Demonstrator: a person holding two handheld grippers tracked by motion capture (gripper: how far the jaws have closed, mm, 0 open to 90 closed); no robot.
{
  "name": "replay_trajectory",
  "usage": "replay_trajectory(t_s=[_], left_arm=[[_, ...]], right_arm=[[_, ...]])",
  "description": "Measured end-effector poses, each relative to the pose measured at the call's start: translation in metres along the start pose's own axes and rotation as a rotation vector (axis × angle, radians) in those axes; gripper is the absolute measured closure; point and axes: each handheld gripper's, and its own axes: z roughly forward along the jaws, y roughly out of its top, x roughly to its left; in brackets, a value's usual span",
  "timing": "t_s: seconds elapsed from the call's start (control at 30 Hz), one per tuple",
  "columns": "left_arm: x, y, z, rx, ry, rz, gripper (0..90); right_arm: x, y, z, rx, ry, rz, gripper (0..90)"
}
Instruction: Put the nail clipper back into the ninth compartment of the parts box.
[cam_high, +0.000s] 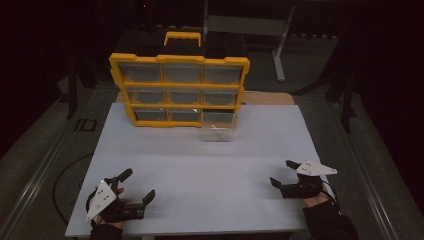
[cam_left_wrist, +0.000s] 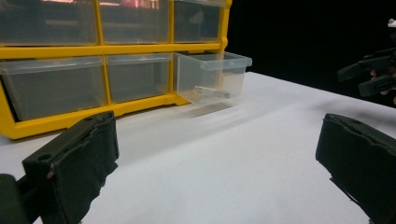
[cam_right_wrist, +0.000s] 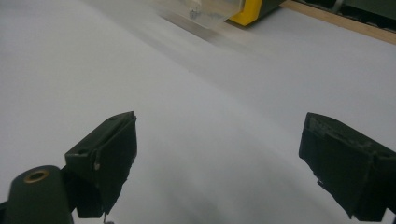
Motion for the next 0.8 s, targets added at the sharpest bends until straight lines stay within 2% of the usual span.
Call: replay_trajectory(t_s=[0.33, 0.53, 0.8], left_arm=[[0.000, 0.000, 0.000, -0.001, -0.002, -0.001, 0.3], [-0.001, 0.000, 0.000, 0.001, -0.006, 0.006, 0.3], [-0.001, 0.000, -0.001, 0.002, -0.006, 0.007, 0.3]], right_arm=[[0.007, -0.010, 0.001, -0.005, -0.014, 0.013, 11.7], [0.010, -0.014, 0.004, -0.029, -0.040, 0.020, 11.8], [0.012, -0.016, 0.007, -0.039, -0.018, 0.055, 13.1]])
